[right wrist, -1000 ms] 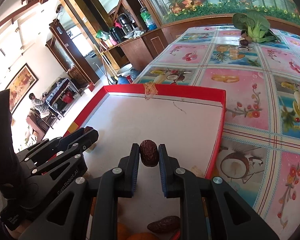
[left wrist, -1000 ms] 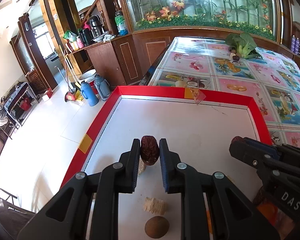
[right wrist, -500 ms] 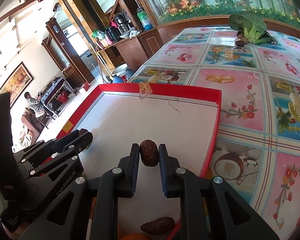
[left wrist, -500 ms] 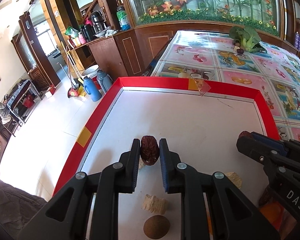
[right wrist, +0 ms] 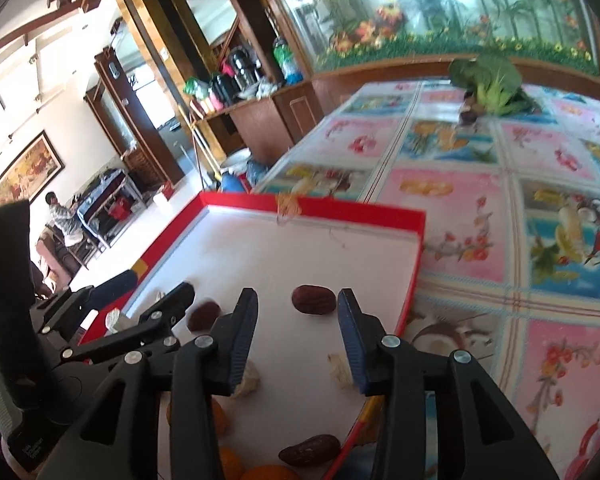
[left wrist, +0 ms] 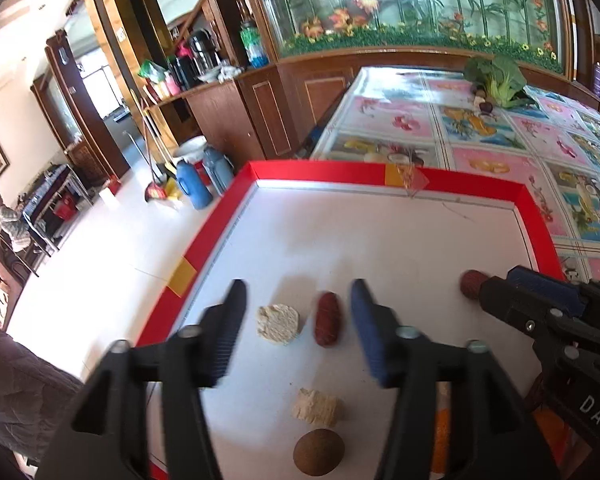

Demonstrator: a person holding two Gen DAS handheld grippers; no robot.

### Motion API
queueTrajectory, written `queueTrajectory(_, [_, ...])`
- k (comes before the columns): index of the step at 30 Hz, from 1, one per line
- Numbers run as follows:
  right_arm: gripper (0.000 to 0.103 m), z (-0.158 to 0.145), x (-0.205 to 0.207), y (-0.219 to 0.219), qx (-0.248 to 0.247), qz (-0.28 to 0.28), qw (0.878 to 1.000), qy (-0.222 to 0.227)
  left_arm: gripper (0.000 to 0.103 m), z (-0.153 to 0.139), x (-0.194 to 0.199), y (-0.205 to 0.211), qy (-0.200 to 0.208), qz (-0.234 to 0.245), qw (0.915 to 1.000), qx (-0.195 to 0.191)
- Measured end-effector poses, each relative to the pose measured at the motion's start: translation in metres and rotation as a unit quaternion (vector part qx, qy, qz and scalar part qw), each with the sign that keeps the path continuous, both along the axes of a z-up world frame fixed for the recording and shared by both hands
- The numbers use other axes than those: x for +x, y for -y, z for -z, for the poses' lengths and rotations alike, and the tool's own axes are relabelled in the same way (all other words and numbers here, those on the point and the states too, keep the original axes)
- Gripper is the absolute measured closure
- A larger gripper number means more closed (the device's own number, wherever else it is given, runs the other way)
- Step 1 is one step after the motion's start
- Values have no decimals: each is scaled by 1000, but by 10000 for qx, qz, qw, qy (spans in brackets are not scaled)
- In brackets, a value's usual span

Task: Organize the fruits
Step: 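Carry the left tool's date into the tray while the right tool drops its date there, then lift both open tools up away from the tray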

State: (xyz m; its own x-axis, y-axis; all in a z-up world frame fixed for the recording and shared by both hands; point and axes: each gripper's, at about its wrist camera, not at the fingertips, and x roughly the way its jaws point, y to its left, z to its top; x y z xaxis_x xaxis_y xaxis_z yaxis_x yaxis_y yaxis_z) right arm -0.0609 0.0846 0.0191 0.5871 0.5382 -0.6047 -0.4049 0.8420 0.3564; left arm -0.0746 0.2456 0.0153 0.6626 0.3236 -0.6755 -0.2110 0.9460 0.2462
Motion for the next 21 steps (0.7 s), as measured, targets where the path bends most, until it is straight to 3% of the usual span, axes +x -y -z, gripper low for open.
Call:
queueTrajectory(5, [62,-2,-1,2,-13,99,9999,125,39,-5,-5,-1,100,-60,9999,-28])
queueTrajectory(21, [57,-14,-13,17,0,459,9970,622,2,-58,-50,14,999,-47,9950,69])
